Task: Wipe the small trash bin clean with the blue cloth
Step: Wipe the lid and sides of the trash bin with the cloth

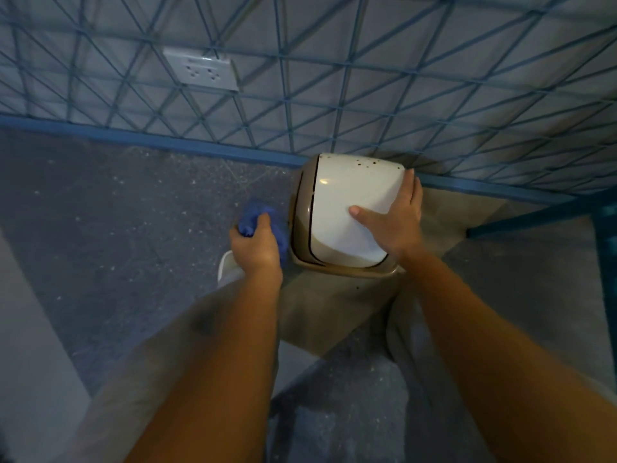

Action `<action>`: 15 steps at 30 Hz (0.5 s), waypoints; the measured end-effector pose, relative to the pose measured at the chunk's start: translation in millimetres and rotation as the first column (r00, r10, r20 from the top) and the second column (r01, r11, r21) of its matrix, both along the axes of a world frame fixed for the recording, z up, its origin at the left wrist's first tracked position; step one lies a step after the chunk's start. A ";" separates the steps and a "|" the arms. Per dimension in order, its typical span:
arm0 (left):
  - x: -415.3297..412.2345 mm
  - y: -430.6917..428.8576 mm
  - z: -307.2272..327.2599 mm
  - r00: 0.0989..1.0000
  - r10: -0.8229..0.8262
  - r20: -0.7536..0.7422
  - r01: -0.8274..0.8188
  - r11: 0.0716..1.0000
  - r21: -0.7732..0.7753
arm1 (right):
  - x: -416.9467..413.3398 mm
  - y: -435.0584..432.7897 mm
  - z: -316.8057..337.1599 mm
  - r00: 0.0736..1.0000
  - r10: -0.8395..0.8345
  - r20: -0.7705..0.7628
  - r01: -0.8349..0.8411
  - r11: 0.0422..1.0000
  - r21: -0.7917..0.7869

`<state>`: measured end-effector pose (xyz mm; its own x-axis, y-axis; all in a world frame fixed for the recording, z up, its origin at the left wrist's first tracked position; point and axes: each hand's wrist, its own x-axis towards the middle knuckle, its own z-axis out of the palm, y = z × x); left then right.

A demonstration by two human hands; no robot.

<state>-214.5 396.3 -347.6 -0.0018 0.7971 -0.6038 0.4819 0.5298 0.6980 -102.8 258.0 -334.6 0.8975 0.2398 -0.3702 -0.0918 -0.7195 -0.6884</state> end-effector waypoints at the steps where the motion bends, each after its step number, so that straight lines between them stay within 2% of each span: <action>1: -3.7 0.8 -1.1 0.999 0.034 -0.022 -0.034 0.999 -0.005 | 2.0 -3.2 -0.8 1.000 0.024 -0.007 -0.024 1.000 0.001; 3: -7.5 4.8 -4.6 0.998 0.061 -0.006 -0.061 0.997 -0.037 | 4.0 -6.6 -2.1 0.998 0.054 -0.015 -0.054 0.998 -0.009; 5: -4.2 7.1 -1.9 0.995 0.033 0.097 -0.026 0.997 -0.069 | 3.1 -6.0 -2.5 0.998 0.061 -0.012 -0.061 0.998 -0.023; 9: 18.4 7.9 7.0 0.955 -0.228 0.192 0.234 0.972 -0.009 | -8.0 -4.2 -5.4 0.996 0.042 0.074 -0.038 0.997 -0.060; 11: 25.1 10.9 5.4 0.931 -0.289 0.223 0.298 0.955 -0.005 | -12.6 -6.4 -8.5 0.994 0.038 0.103 -0.032 0.998 -0.055; 15: 21.2 15.7 -4.9 0.893 -0.402 0.201 0.408 0.913 0.014 | -7.3 -11.2 -8.8 0.996 0.071 0.054 -0.069 0.997 -0.038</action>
